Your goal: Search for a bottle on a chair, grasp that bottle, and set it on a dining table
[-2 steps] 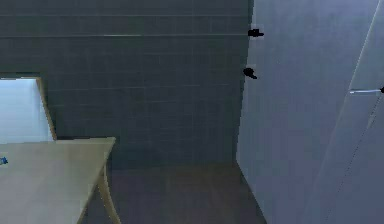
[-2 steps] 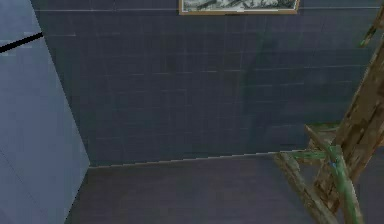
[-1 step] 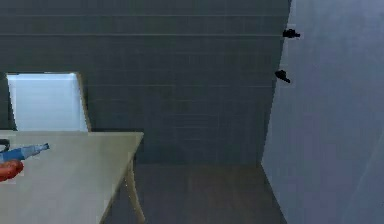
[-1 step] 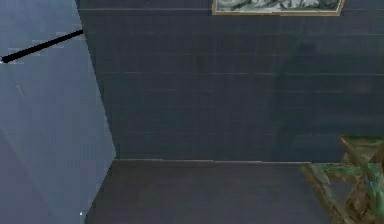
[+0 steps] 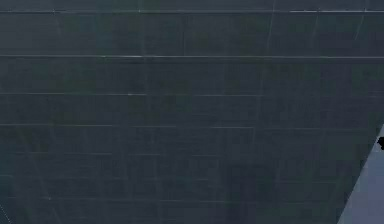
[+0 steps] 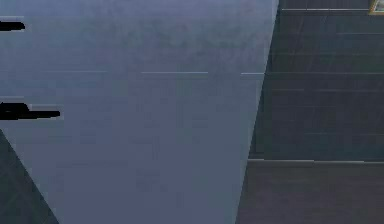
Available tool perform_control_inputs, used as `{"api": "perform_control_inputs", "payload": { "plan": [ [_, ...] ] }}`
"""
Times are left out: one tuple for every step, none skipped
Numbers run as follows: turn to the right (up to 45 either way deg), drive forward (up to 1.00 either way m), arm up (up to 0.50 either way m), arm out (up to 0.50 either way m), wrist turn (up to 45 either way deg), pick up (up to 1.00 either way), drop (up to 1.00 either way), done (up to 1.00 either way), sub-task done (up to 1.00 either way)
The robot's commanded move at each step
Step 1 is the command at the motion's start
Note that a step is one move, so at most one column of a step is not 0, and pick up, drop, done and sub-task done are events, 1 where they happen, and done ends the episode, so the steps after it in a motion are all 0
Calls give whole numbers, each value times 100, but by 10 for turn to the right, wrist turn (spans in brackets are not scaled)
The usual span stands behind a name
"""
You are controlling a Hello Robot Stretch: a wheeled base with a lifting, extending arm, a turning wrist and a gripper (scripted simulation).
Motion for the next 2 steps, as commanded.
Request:
{"api": "perform_control_inputs", "payload": {
  "plan": [
    [-120, 0, 0, 0, 0, 0, 0, 0, 0],
    [0, 20, 0, 0, 0, 0, 0, 0, 0]
  ]
}}
